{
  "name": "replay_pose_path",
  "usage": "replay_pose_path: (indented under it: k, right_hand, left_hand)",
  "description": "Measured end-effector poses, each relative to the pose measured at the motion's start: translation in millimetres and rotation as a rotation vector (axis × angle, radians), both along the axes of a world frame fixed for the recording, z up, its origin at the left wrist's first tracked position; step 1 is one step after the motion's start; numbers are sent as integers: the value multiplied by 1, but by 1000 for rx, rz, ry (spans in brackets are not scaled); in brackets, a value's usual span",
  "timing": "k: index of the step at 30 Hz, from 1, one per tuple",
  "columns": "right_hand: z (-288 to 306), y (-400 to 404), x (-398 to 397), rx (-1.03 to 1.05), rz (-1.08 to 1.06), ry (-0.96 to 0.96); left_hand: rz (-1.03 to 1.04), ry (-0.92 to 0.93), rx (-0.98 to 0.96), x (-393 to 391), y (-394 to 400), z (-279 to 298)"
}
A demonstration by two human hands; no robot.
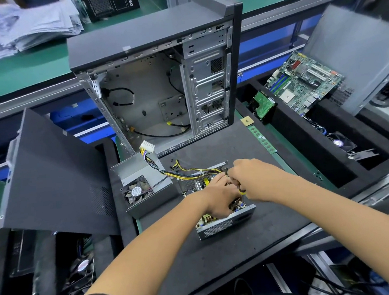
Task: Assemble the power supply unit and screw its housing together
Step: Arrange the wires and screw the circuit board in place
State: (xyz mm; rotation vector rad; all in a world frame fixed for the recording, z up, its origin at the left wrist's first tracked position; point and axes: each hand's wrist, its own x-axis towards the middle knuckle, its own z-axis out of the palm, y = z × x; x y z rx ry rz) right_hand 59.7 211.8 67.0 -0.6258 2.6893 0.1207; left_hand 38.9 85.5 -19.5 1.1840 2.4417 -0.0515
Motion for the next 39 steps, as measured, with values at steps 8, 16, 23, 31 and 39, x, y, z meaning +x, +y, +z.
replay_pose_path:
  k: [8, 16, 23, 31, 39]
  right_hand:
    - [-7, 3, -3, 117, 12, 77]
    - [-15, 0, -2, -23, -14, 36]
    - [-10, 4, -10, -380, -118, -62]
    - [1, -19, -56, -494, -184, -40]
    - [-25, -47, -70, -250, -28, -106]
  left_hand:
    - [6, -33, 19, 2, 0, 3]
    - [5, -39, 52, 3, -4, 1]
    - [82, -97, 189, -4, -15, 11]
    - [320, 151, 369, -37, -53, 39]
    - [438, -33, 59, -48, -81, 30]
